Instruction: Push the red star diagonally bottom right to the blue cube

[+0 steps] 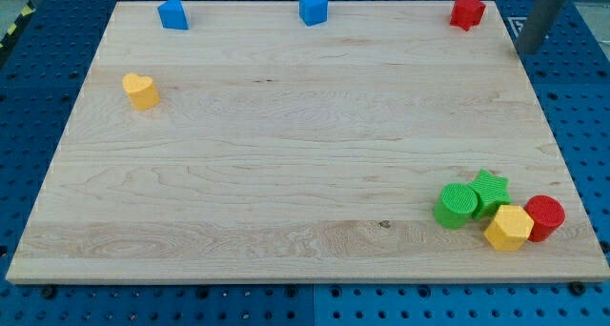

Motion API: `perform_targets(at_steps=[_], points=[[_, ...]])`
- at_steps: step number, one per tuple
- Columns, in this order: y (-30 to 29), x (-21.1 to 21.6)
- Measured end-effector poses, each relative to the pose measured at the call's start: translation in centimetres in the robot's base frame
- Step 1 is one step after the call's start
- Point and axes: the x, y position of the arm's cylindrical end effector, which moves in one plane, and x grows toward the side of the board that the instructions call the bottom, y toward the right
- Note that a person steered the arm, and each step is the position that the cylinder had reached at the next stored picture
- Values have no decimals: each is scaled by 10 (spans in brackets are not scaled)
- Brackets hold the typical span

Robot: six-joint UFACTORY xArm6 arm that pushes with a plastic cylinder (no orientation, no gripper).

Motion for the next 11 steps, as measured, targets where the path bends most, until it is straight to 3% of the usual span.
perform_targets(at_steps=[1,3,11], points=[[0,-35],[-28,-62],[-156,-48]])
